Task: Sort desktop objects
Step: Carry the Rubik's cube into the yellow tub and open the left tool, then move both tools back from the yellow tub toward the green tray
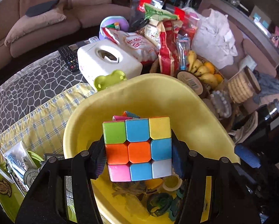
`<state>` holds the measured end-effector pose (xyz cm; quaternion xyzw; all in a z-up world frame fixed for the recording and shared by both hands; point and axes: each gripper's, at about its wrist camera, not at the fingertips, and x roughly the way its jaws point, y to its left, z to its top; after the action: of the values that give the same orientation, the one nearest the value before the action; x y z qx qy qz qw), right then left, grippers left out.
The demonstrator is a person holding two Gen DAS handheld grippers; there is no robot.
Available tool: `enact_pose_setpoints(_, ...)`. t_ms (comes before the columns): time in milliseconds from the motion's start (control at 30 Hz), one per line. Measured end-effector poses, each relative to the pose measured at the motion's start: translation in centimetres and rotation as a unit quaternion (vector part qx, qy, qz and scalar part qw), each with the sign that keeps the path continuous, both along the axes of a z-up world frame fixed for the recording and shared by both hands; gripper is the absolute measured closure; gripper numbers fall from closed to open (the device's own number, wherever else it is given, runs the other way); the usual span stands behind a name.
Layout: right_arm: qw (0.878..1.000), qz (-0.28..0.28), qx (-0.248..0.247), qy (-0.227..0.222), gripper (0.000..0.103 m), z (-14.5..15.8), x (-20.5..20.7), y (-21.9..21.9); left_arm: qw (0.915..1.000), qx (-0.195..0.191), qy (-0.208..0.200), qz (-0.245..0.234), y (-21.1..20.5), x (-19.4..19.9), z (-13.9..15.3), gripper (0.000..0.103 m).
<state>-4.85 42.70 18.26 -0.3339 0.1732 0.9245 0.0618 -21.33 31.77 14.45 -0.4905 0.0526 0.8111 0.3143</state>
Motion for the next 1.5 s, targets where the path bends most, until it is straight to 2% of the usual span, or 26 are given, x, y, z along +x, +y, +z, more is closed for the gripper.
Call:
enact_pose_setpoints(67,1.000,0.000,0.002,-0.010,0.041,-0.4,-0.2,0.3,0.9998,-0.020,0.000,0.001,0.6,-0.1,-1.1,0.048)
enact_pose_setpoints(167,1.000,0.003,0.003,-0.023,0.041,-1.0,-0.3,0.7,0.9979,-0.058,0.029,-0.003,1.4,0.1,-1.6,0.048)
enact_pose_setpoints(333,0.999,0.006,0.006,-0.032,0.041,-1.5,-0.3,1.0,0.9956,-0.085,0.038,-0.012,2.1,0.5,-1.8,0.048)
enact_pose_setpoints(500,0.999,0.006,0.006,-0.033,0.041,-1.6,-0.4,1.0,0.9938,-0.105,0.037,0.000,2.0,0.6,-2.0,0.047)
enact_pose_setpoints(667,0.999,0.007,0.009,-0.038,0.037,-1.7,-0.5,0.9,0.9959,-0.079,0.043,0.007,0.5,1.5,-0.8,0.046)
enact_pose_setpoints(733,0.999,0.007,0.010,-0.039,0.036,-1.7,-0.5,0.9,0.9966,-0.063,0.051,0.012,-0.4,2.1,0.0,0.039)
enact_pose_setpoints(900,0.999,0.014,0.014,-0.044,0.034,-1.9,-0.8,0.4,0.9982,-0.011,0.054,0.025,-3.5,3.8,1.8,0.030)
enact_pose_setpoints(1067,0.998,0.021,0.024,-0.050,0.024,-2.0,-1.1,-0.3,0.9979,0.009,0.050,0.042,-5.8,5.1,2.3,0.023)
enact_pose_setpoints(1133,0.998,0.021,0.024,-0.051,0.022,-2.0,-1.1,-0.4,0.9972,0.021,0.042,0.059,-6.9,5.3,2.4,0.015)
enact_pose_setpoints(1267,0.998,0.021,0.024,-0.055,0.015,-2.1,-1.2,-0.5,0.9962,0.032,0.037,0.071,-8.6,5.7,2.4,0.009)
enact_pose_setpoints(1333,0.998,0.022,0.025,-0.058,0.008,-2.2,-1.3,-0.7,0.9955,0.037,0.039,0.078,-9.4,6.0,2.4,0.002)
enact_pose_setpoints(1367,0.998,0.023,0.027,-0.058,0.001,-2.1,-1.3,-0.8,0.9950,0.043,0.038,0.082,-9.9,6.0,2.4,0.000)
enact_pose_setpoints(1500,0.998,0.030,0.030,-0.055,0.000,-1.9,-1.5,-1.4,0.9931,0.055,0.031,0.099,-11.7,6.2,2.4,0.000)
